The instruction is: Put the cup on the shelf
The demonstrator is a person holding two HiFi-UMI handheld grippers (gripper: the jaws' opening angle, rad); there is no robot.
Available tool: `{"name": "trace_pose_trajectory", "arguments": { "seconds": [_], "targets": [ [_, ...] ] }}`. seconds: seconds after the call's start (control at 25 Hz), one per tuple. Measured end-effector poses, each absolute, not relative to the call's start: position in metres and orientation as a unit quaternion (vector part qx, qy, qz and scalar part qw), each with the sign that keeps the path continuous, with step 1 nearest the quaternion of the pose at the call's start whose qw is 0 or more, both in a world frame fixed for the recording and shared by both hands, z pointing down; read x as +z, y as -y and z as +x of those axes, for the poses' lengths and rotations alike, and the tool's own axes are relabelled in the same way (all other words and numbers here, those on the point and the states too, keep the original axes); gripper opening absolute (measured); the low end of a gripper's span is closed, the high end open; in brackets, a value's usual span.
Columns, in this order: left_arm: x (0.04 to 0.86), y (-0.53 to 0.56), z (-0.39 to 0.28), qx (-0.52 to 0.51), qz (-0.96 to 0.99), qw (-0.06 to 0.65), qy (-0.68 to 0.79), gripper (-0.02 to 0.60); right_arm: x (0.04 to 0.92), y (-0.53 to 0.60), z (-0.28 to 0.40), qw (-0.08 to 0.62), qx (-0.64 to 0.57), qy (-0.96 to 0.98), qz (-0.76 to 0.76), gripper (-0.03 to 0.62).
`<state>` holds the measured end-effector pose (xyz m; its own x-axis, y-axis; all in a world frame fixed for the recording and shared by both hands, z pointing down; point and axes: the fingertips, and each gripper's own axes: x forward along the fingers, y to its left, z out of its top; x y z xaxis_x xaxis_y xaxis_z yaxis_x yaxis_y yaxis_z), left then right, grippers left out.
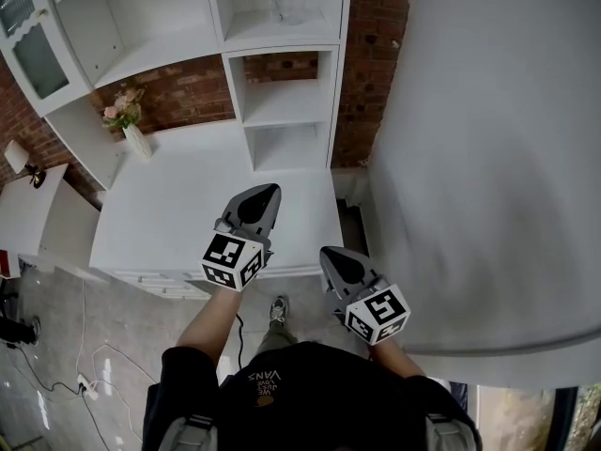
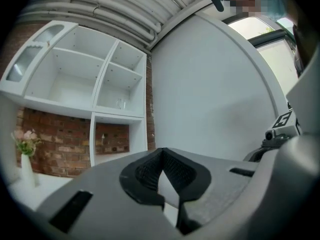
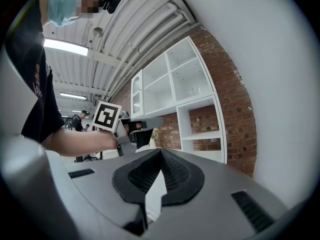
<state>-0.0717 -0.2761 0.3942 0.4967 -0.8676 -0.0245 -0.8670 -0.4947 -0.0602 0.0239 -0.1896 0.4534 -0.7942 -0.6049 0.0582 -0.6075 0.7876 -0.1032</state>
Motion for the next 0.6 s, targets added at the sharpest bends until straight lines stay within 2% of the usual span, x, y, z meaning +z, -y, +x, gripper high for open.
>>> {"name": "trace_pose_trajectory", "arguments": {
  "seconds": [0.6],
  "targets": [
    [0.482, 0.178, -0.069, -0.010, -0.853, -0.023, -0.522, 0.008, 0.492, 0.160, 0.031, 0.020, 0.055, 0.945, 0.322, -0.005]
  ]
}}
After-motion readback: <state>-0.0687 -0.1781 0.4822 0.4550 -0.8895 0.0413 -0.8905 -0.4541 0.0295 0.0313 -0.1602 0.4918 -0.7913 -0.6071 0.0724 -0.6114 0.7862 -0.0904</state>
